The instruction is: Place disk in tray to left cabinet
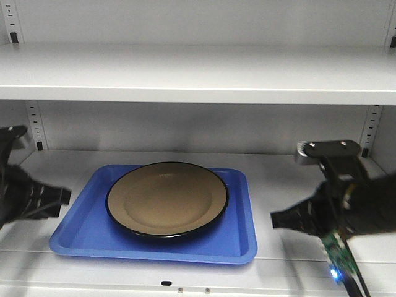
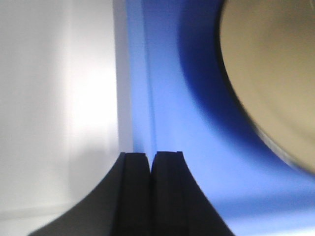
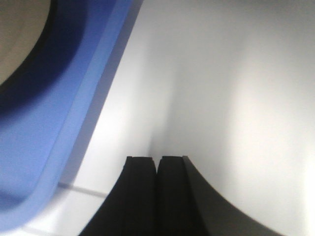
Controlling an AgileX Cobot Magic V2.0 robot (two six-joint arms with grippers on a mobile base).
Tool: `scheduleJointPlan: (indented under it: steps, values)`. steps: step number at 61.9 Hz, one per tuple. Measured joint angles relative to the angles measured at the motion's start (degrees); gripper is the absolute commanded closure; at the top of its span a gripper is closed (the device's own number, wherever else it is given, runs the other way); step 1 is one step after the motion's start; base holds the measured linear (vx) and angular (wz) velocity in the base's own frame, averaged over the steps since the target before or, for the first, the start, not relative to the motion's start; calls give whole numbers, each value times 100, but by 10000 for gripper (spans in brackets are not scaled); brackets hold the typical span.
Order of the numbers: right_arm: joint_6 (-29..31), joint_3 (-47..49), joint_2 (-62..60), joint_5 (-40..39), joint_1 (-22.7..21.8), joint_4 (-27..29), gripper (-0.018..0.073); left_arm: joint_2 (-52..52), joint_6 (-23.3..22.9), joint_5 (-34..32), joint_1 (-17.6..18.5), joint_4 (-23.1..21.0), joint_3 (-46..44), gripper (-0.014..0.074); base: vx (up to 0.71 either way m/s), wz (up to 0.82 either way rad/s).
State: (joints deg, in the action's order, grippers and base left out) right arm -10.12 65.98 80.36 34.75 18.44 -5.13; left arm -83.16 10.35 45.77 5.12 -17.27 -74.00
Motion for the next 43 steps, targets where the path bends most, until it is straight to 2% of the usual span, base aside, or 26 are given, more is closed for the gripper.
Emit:
scheduleJointPlan:
  steps: [13, 26, 35, 43]
  values:
    - [-31, -1554, -1538, -576, 0, 0, 565, 1612, 506, -775, 99, -255, 1895, 601, 0, 0]
    - [-31, -3344, -3512, -1160, 0, 0, 565, 3557, 560, -1251, 189, -296, 3735, 600, 0, 0]
    - [-31, -4199, -4743, -1312, 0, 0, 565, 4835, 560, -1340, 189, -296, 4647, 600, 0, 0]
    - [-31, -4742, -5444, -1639, 0, -74, 565, 5754, 560, -1825, 189, -302, 5228, 600, 0, 0]
